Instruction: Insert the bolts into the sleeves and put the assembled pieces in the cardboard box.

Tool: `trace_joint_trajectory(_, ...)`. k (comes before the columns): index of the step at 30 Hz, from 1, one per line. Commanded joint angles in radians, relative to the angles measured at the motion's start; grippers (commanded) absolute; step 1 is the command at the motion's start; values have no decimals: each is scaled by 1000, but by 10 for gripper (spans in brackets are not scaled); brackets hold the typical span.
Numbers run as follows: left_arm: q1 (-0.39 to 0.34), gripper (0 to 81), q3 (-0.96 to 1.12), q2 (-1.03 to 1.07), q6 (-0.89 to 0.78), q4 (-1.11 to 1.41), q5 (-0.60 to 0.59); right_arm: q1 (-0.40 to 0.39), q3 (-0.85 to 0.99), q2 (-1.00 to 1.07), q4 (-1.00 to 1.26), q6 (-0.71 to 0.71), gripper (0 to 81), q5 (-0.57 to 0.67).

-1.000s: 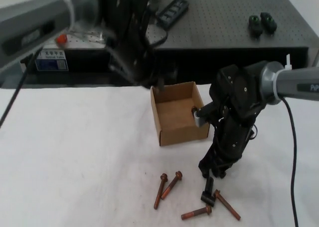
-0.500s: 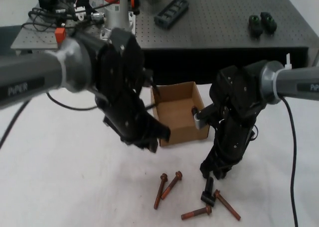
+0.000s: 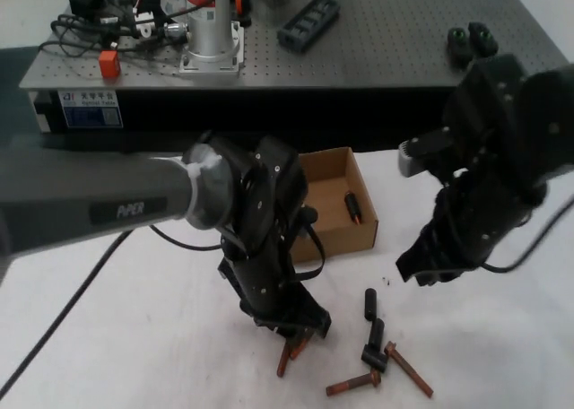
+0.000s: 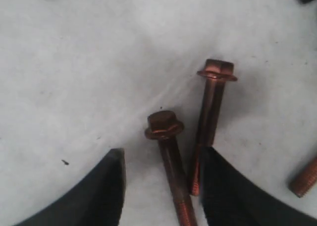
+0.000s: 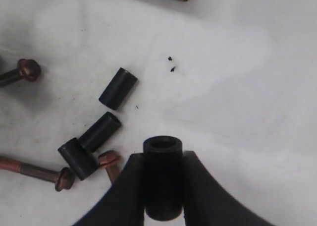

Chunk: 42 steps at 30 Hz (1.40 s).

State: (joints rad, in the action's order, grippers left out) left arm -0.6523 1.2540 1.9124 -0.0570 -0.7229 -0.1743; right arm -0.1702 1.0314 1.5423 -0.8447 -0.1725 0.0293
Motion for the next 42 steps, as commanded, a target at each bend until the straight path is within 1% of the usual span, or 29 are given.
trace_joint_trajectory(1,0,349,2,25,17,17,24,5,-52,-123,5,23,44,12)
trace_joint_trajectory(6,0,347,2,59,17,39,41,5,-76,-186,3,31,44,12)
trace_joint_trajectory(8,0,325,2,74,17,45,41,5,-82,-204,0,36,44,12)
trace_joint_trajectory(10,0,256,2,83,15,36,41,5,-89,-220,-4,41,44,12)
trace_joint_trajectory(14,0,83,2,87,14,12,31,5,-88,-244,-10,41,44,12)
trace_joint_trajectory(16,0,25,2,87,16,19,31,5,-88,-258,-10,44,44,12)
trace_joint_trajectory(17,0,9,2,87,16,21,29,5,-88,-263,-10,45,44,12)
trace_joint_trajectory(23,0,6,4,74,21,21,30,5,-88,-296,-13,55,44,12)
trace_joint_trajectory(26,7,6,7,4,-7,38,30,5,-99,-317,-21,62,44,98)
trace_joint_trajectory(29,31,6,-7,-139,-56,110,28,-1,-162,-365,35,102,44,195)
trace_joint_trajectory(31,57,6,-52,-245,-104,217,-22,-17,-228,-404,88,153,44,281)
trace_joint_trajectory(33,90,6,-129,-354,-188,378,-152,-48,-293,-429,172,219,44,388)
trace_joint_trajectory(35,114,6,-205,-430,-268,526,-262,-103,-360,-437,311,310,44,503)
trace_joint_trajectory(36,120,6,-244,-465,-294,597,-297,-129,-382,-437,391,357,44,527)
trace_joint_trajectory(38,120,6,-305,-520,-328,701,-333,-191,-417,-428,537,430,44,528)
trace_joint_trajectory(42,120,6,-362,-572,-386,812,-431,-253,-427,-392,750,530,44,523)
